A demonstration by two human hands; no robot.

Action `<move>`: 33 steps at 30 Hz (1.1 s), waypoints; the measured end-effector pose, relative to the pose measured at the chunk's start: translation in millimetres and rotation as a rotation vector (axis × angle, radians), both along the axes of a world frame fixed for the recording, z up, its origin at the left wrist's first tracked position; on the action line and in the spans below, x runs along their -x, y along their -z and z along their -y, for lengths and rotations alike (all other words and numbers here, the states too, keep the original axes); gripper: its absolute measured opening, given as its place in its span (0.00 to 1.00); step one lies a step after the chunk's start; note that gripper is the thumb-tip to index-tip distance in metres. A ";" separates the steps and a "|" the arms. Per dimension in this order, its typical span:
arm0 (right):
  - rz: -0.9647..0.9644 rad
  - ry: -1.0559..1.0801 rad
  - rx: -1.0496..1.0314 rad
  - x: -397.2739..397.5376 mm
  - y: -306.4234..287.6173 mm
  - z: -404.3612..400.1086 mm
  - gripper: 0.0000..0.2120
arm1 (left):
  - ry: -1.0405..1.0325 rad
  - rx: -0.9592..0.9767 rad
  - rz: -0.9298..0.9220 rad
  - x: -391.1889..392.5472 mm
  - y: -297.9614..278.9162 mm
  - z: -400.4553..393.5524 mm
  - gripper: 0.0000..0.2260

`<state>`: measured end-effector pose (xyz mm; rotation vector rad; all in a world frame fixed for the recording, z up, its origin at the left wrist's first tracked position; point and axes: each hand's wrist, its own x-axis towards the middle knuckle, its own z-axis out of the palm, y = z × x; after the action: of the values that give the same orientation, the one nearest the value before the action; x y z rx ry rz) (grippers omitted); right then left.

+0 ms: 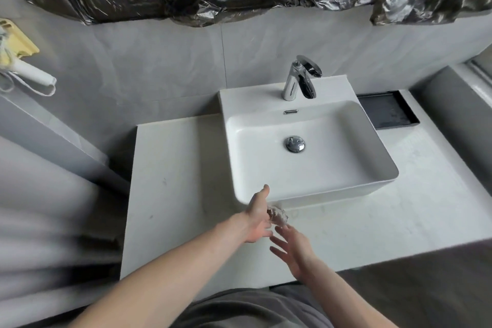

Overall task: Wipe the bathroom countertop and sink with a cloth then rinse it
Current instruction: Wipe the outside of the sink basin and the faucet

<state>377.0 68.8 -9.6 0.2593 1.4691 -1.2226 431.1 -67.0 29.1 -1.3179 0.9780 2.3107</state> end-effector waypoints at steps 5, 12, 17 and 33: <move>0.181 0.150 0.114 -1.3 -10.1 50.9 0.17 | 0.163 0.227 0.114 -27.9 4.6 16.7 0.28; 0.163 0.391 0.060 13.2 0.6 71.8 0.15 | 0.290 0.746 0.190 -52.7 -15.7 60.5 0.13; 0.062 0.590 -0.002 41.8 17.3 69.8 0.17 | 0.361 1.098 0.372 -60.1 -6.3 91.7 0.20; 0.162 0.584 0.100 53.9 -12.2 56.6 0.16 | 0.354 1.094 0.362 -19.8 17.6 84.6 0.16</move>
<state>323.1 12.2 2.6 0.7389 1.2219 -1.6874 450.9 -151.6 11.5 -1.6066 2.2277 1.1486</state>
